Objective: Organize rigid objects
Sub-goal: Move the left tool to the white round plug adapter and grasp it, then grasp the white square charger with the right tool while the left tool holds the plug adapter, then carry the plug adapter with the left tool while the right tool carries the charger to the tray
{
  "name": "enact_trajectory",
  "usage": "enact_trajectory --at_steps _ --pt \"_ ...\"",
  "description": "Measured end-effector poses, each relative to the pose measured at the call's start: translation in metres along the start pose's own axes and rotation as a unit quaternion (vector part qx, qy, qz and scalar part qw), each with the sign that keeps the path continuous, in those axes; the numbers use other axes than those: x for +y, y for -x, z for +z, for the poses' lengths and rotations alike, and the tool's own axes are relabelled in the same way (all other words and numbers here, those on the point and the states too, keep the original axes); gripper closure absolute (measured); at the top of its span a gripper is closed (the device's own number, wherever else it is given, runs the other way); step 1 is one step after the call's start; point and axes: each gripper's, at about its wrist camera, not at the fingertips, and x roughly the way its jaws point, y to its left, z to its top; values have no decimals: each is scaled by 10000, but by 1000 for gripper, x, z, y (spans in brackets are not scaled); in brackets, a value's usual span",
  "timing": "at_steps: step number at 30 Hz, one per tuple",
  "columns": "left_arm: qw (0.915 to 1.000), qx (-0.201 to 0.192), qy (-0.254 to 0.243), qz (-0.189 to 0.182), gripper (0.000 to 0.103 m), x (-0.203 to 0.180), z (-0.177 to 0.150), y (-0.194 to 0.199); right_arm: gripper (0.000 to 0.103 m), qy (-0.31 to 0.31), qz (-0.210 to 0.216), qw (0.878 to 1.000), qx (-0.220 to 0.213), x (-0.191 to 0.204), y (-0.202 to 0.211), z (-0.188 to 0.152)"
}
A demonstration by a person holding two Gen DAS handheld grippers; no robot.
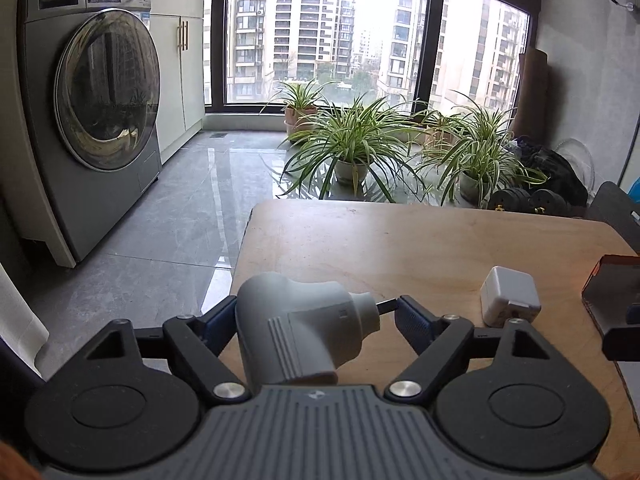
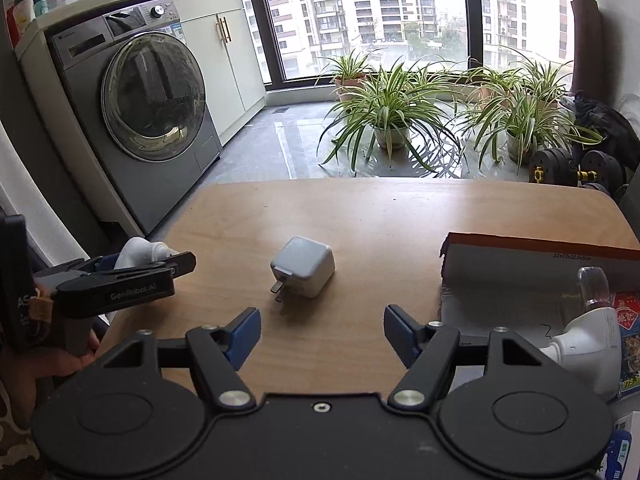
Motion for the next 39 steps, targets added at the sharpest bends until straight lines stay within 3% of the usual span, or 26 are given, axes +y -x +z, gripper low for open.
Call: enact_trajectory --at_steps 7,12,16,17,18,20,25,33,39 --pt "9993 -252 243 -162 18 1 -5 47 20 -258 8 9994 242 11 -47 25" --pt "9986 -330 366 -190 18 -1 -7 43 20 -309 -289 9980 474 18 -87 31" --pt "9981 -385 424 -232 18 0 -3 39 19 -48 -518 9981 343 26 -99 32" --pt "9979 -410 445 -227 18 0 -2 39 36 49 -584 9978 306 28 -99 31" --pt "9977 -427 464 -230 18 0 -1 39 41 115 -583 9978 293 30 -98 31" --pt "9975 -450 480 -247 18 -2 1 36 41 147 -493 9983 290 30 -95 28" --pt "9977 -524 348 -265 18 -9 -1 42 41 194 -407 9990 71 25 -63 17" --pt "9965 -658 240 -460 18 -32 -1 70 41 226 -258 9982 -484 6 38 0" --pt "9952 -696 161 -674 18 -61 -5 101 41 377 -482 9960 -647 -5 100 -22"
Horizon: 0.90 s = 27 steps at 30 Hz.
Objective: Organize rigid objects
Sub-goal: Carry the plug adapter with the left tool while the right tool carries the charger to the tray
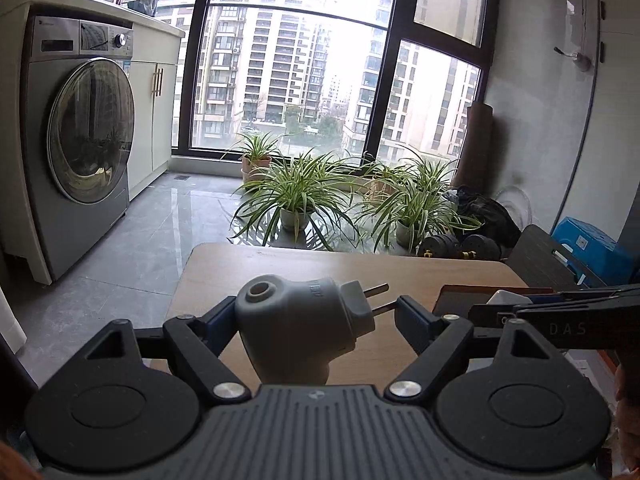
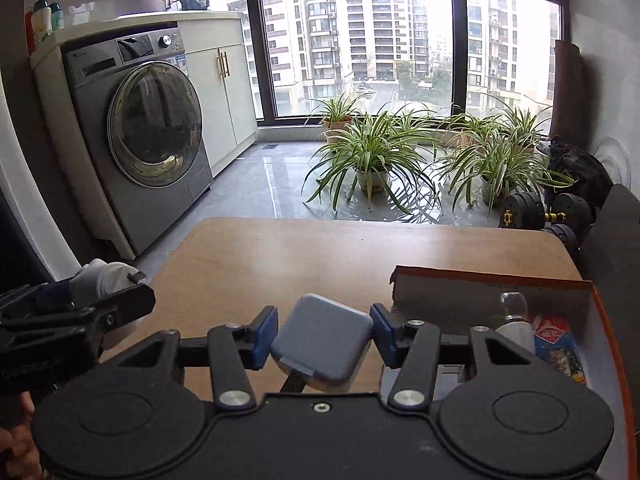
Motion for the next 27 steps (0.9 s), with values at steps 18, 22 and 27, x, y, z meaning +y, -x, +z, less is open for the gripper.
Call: enact_trajectory --at_steps 18,22,27 --pt "9944 97 -388 -978 18 -118 -20 16 41 -739 -806 9929 -462 -123 131 -59" --pt "9923 140 -494 -1129 17 -137 -28 18 41 -861 -904 9907 -539 -141 142 -63" --pt "9912 182 -592 -1169 17 -148 -32 17 41 -954 -906 9895 -601 -153 145 -64"
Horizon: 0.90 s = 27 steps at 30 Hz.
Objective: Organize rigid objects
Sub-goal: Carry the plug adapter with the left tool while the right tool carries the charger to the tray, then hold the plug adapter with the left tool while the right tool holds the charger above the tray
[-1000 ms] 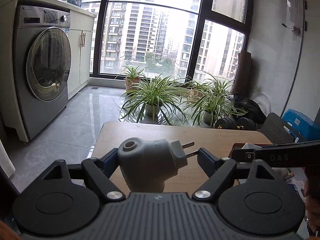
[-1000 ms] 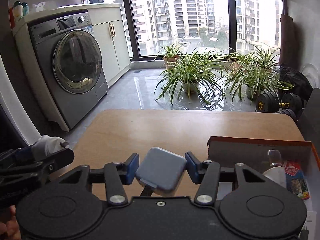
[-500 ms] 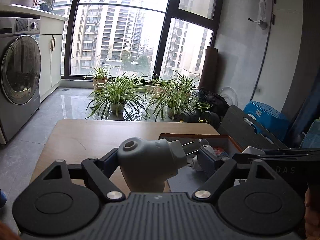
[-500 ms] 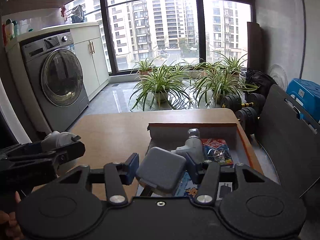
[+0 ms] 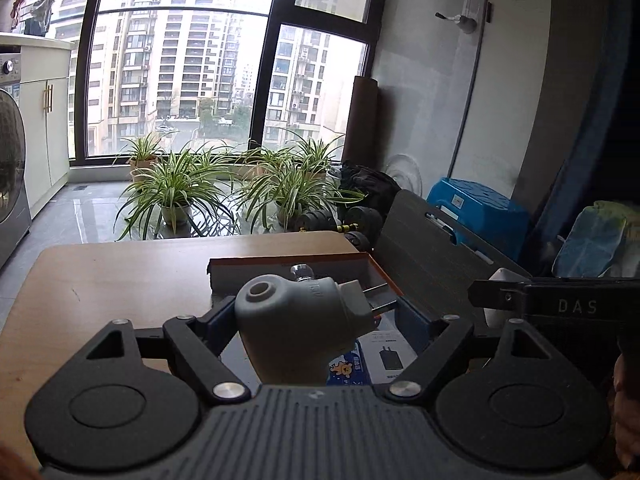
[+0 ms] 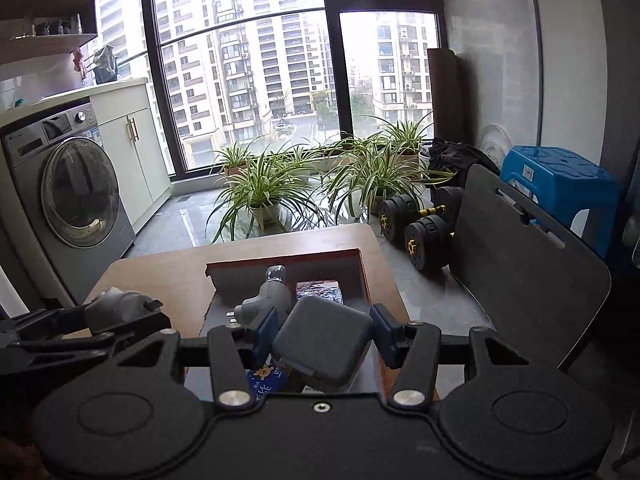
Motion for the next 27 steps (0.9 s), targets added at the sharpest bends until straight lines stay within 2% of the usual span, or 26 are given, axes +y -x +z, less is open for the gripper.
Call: enact_trajectory --at_steps 11,27 --pt "9999 53 11 85 17 -8 -5 6 41 -120 26 9999 -22 -12 1 0" --pt "9998 180 22 98 17 -16 -6 2 41 -13 151 9999 56 1 -2 -6"
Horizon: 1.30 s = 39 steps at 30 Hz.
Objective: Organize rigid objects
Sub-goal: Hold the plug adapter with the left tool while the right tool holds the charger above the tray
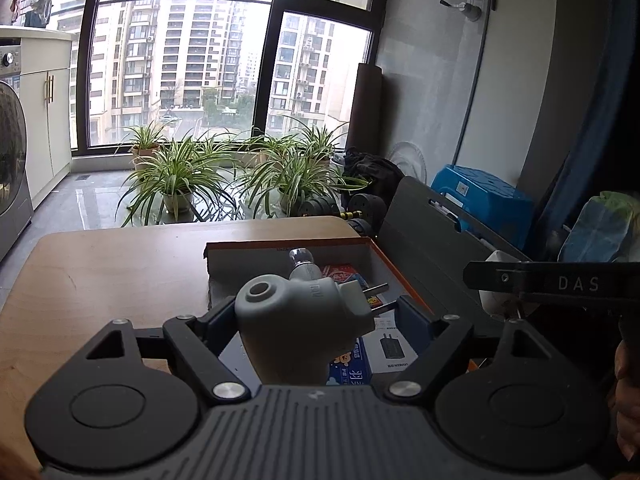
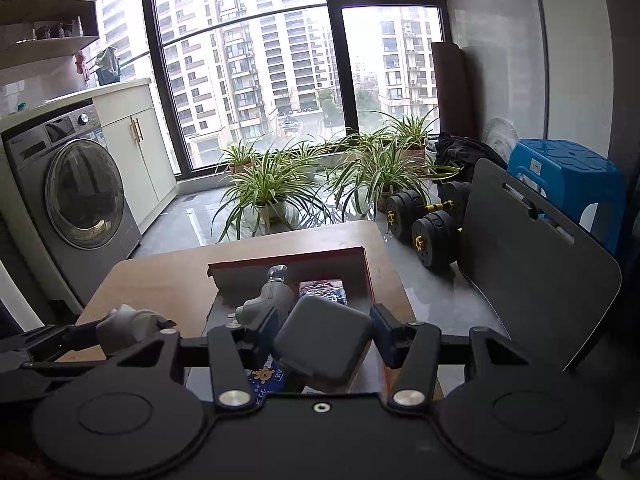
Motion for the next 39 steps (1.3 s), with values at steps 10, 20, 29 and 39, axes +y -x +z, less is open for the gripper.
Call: enact_trajectory --at_steps 10,20,29,39 --pt "10000 75 -14 39 17 -1 -1 -2 41 46 74 9999 53 3 -7 2" --pt "9997 212 65 137 17 -3 -3 -5 41 60 110 9999 109 3 -12 2" --pt "9987 386 204 264 17 -10 -6 -5 41 66 108 9999 105 3 -11 3" --pt "9984 405 269 297 17 -15 -6 -5 41 79 129 9998 109 5 -13 2"
